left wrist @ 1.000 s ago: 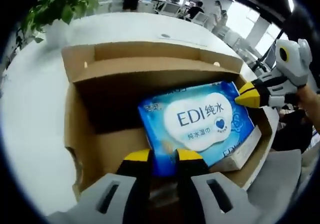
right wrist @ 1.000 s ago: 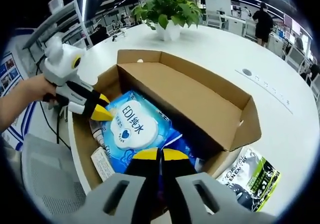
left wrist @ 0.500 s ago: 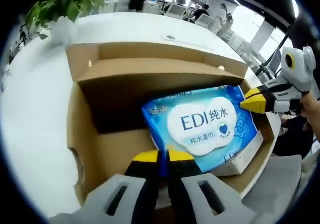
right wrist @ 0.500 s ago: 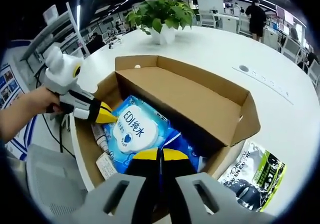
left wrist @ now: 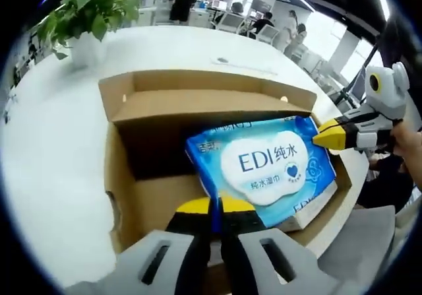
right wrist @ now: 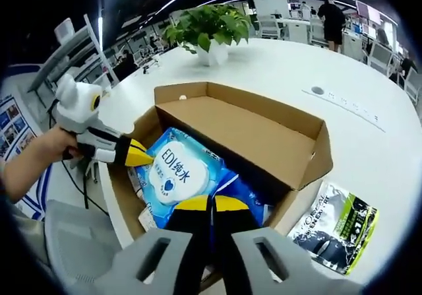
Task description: Operate the shoe box by opening the lid, removing the specified soft item, and placing it in the target area until the item is outside and the box remains undamaged.
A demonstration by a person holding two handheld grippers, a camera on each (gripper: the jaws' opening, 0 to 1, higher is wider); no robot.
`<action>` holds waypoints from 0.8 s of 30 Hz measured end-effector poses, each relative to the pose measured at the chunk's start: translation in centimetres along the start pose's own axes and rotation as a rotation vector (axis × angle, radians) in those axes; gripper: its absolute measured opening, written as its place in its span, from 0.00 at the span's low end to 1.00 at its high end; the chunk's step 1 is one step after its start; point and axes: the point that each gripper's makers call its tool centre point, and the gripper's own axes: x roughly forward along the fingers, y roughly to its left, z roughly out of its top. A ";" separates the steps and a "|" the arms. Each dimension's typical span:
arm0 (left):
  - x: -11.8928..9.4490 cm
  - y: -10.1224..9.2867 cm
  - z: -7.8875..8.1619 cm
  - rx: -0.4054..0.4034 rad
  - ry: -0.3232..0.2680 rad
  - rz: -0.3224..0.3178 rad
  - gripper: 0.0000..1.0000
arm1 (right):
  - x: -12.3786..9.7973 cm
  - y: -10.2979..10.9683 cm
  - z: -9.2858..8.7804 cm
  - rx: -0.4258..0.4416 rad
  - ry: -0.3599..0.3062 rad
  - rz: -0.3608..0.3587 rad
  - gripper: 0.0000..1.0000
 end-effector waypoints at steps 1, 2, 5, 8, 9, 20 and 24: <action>-0.3 -0.1 0.2 0.000 -0.007 0.000 0.00 | -0.1 0.0 0.1 0.002 -0.003 0.001 0.00; -0.8 -0.2 0.5 0.000 -0.014 0.000 0.00 | -0.3 0.1 0.2 0.004 -0.005 0.003 0.00; -1.6 -0.7 1.0 0.006 -0.033 -0.005 0.00 | -0.9 0.1 0.6 0.010 -0.016 0.005 0.00; -2.2 -1.2 1.6 0.009 -0.050 -0.009 0.00 | -1.7 0.0 1.0 0.022 -0.029 0.009 0.00; -2.4 -1.4 1.9 0.015 -0.059 -0.010 0.00 | -2.0 0.0 1.1 0.025 -0.034 0.010 0.00; -3.4 -4.3 4.0 0.062 -0.108 -0.034 0.00 | -4.9 -1.4 1.8 0.061 -0.062 -0.012 0.00; -3.4 -5.6 4.8 0.078 -0.123 -0.047 0.00 | -6.0 -2.4 1.7 0.071 -0.062 -0.027 0.00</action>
